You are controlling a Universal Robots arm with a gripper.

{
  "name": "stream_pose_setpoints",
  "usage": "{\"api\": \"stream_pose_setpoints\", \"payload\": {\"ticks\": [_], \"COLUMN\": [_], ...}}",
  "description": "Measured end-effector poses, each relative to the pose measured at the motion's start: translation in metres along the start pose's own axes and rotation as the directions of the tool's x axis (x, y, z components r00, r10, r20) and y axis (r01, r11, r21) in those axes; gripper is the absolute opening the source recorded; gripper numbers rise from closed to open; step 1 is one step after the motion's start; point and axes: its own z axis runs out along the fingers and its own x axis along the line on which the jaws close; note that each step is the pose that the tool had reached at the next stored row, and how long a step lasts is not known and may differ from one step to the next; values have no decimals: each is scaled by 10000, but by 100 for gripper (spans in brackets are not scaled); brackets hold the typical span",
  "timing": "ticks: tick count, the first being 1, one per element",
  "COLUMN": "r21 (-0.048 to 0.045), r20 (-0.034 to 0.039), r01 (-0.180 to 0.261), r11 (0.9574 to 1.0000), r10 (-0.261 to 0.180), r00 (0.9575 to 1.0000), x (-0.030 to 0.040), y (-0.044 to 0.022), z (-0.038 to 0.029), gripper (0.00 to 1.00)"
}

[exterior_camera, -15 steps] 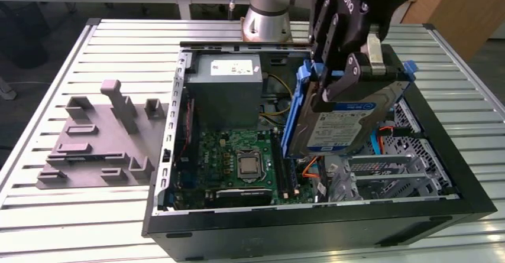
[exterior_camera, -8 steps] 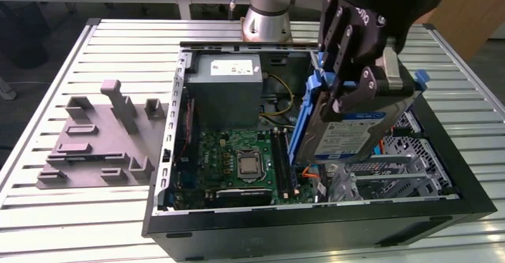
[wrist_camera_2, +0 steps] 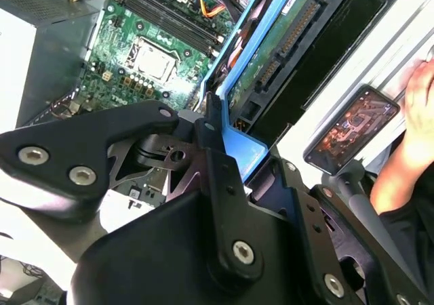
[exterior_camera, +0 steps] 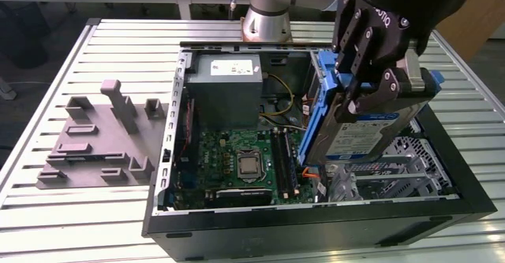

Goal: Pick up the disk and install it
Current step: 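Insert the disk into the insertion slot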

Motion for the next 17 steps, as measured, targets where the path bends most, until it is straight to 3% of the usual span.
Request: {"api": "stream_pose_setpoints", "payload": {"ticks": [4,14,17], "r21": [0,-4,-4], "r20": [0,0,0], "r01": [2,2,0], "r11": [10000,10000,10000], "r10": [-2,-2,0], "r00": [10000,10000,10000], "x": [6,52,54], "y": [-49,-344,-361], "z": [1,14,14], "gripper": [36,36,36]}}
